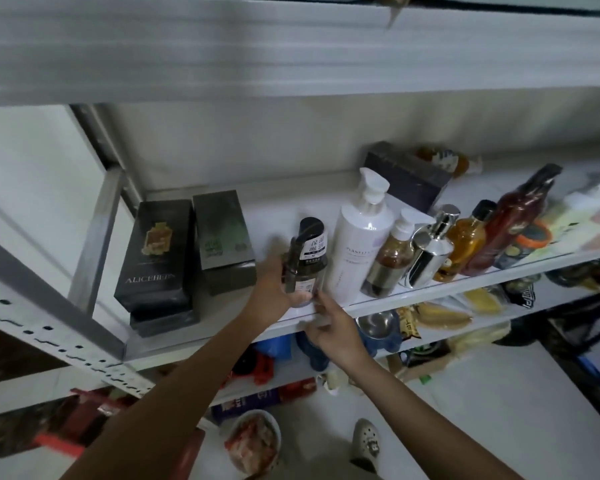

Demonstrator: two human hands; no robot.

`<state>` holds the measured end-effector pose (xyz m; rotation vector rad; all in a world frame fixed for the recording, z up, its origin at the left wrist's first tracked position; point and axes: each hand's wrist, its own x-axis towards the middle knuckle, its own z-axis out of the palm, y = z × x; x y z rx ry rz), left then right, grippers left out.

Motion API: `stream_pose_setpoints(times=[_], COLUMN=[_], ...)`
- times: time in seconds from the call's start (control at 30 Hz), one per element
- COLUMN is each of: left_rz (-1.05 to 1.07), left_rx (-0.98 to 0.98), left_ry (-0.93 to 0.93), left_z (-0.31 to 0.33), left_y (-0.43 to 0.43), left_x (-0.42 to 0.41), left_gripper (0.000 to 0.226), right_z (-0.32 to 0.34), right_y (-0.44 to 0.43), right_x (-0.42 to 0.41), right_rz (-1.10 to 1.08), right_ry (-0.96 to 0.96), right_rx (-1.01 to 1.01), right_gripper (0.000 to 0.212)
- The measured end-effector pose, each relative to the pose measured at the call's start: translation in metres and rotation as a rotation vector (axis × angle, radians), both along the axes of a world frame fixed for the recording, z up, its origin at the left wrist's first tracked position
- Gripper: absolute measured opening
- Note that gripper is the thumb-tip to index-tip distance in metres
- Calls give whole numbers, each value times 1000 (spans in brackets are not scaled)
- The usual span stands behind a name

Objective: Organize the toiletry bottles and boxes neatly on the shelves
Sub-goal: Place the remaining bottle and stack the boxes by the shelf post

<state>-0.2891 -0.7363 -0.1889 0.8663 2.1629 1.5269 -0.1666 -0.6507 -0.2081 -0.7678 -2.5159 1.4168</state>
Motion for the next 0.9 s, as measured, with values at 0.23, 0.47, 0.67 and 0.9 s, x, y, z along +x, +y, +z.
stream_pose_setpoints(times=[0.23, 0.47, 0.67, 0.9], left_rz=[135, 132, 118, 106], left_rx=[-111, -112, -124, -137], left_ry=[95, 41, 61, 54], left_z=[-24, -32, -35, -35], left_y=[1, 2, 0, 0], left_x=[11, 20, 18, 19], left_gripper=[54, 50, 49, 51], right_z=[-2, -10, -15, -17], right_y=[6, 11, 12, 15], right_x=[1, 17, 22, 23], right_rz=[11, 39, 68, 96], right_ry=[98, 160, 80, 34], right_rx=[-39, 32, 17, 21], right_gripper=[52, 64, 65, 67])
